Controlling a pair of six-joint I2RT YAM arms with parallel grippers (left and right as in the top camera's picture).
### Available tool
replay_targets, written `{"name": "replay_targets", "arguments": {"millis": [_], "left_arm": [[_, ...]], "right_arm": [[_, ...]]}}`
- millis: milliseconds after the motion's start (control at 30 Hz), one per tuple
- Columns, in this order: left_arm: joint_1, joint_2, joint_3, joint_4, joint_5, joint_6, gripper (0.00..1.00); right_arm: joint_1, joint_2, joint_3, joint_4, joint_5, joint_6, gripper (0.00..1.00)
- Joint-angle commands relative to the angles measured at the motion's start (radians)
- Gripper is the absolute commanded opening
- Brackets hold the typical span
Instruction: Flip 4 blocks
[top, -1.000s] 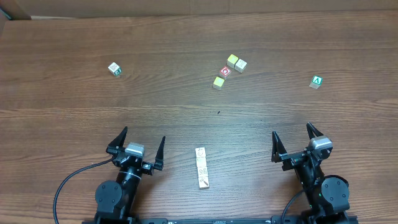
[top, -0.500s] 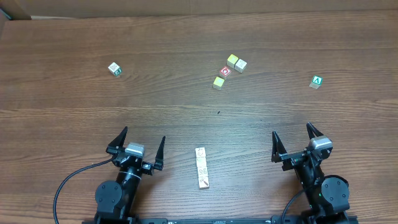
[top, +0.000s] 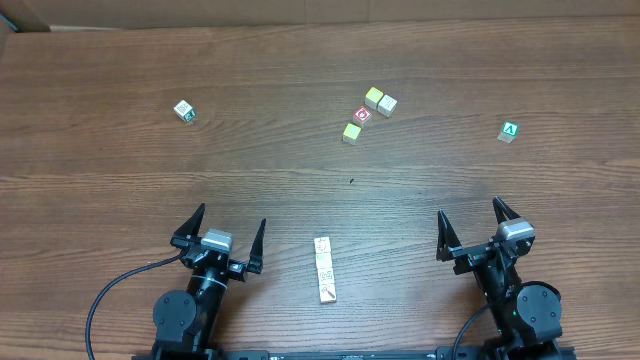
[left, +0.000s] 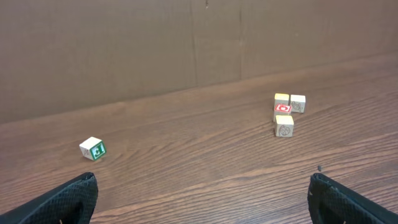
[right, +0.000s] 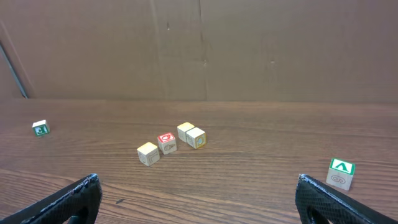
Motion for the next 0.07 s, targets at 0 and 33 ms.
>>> {"name": "replay_targets", "arguments": {"millis": [0,33], "left_arm": [[0.006,-0.011,-0.003,-0.004,-0.014,0.011,1.0],[0.006,-0.011,-0.003,-0.003,-0.014,0.011,1.0]], "right_arm": [[-0.003,-0.01,-0.011,0.006,0.002,-0.004,1.0],[-0.003,-0.01,-0.011,0.006,0.002,-0.004,1.0]]}}
